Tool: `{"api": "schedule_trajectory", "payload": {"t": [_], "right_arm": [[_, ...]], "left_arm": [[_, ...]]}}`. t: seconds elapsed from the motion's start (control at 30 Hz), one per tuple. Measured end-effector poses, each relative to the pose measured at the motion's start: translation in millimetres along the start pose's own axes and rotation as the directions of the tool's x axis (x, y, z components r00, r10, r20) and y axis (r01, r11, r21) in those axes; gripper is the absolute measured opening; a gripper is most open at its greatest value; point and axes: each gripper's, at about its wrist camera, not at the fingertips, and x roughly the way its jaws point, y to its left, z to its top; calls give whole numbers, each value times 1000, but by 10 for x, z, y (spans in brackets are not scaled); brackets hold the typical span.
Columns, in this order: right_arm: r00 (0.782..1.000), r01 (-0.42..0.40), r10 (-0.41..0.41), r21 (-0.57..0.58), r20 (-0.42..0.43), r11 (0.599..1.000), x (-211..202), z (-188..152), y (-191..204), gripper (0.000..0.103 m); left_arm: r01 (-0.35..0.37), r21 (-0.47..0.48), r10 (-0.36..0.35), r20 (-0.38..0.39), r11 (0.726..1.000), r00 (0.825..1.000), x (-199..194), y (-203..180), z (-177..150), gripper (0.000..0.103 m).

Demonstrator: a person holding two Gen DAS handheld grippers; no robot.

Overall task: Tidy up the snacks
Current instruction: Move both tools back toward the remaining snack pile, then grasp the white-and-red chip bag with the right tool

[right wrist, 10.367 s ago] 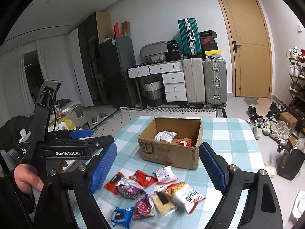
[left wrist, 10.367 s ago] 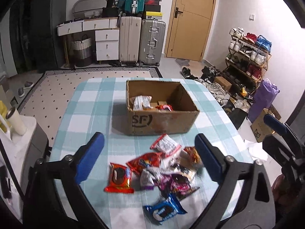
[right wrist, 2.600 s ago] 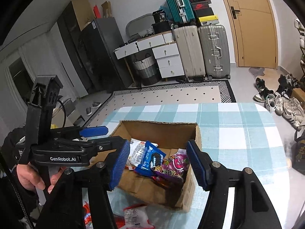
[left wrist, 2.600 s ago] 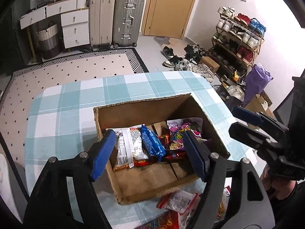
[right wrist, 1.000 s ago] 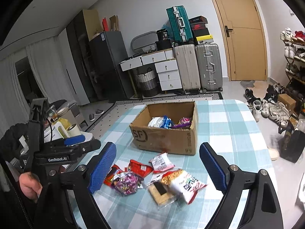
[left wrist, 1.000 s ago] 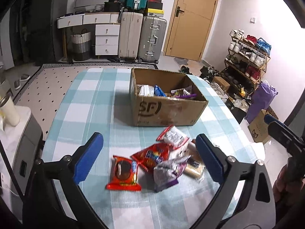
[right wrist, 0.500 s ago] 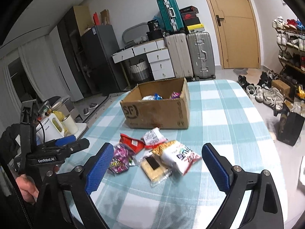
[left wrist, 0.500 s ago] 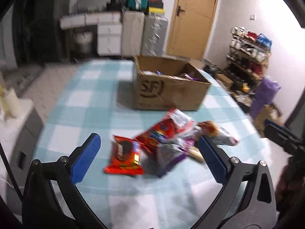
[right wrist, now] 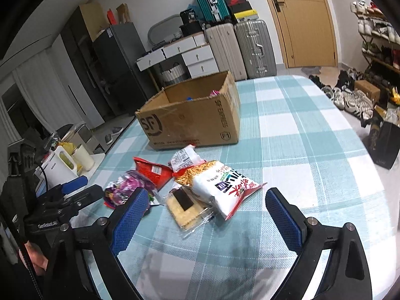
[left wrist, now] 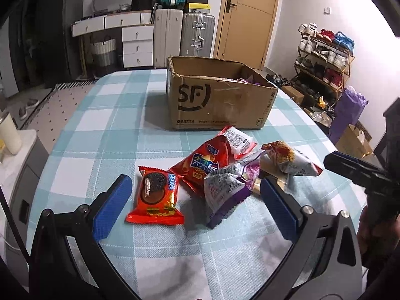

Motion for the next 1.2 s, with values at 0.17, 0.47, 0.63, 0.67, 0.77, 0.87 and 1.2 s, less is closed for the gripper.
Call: {"api": "schedule_trajectory", "payload": {"t": [0.17, 0.47, 0.63, 0.67, 0.77, 0.87, 1.2], "right_arm": [[999, -8, 9, 27, -38, 1000, 255, 28, -105, 96], [994, -30, 41, 109, -99, 994, 669, 105, -258, 96], [992, -37, 53, 133, -116, 990, 831, 135, -289, 96], [991, -41, 58, 138, -118, 990, 847, 134, -288, 96], [989, -51, 71, 151, -129, 987, 942, 145, -297, 82], [985, -97, 119, 171, -126, 981, 980, 122, -300, 53], [978, -178, 197, 208, -73, 962, 926, 79, -343, 36]], "left_arm": [[22, -8, -22, -29, 1000, 999, 142, 18, -19, 102], [43, -2, -43, -50, 999, 998, 319, 59, -7, 102], [59, -2, -59, -56, 998, 997, 371, 73, 26, 102], [62, -6, -63, -61, 998, 996, 379, 81, 20, 102], [71, -24, -73, -76, 997, 994, 431, 112, -4, 102], [70, -33, -73, -94, 997, 993, 478, 145, -29, 102], [64, -56, -70, -106, 996, 992, 513, 223, -69, 102]]}}
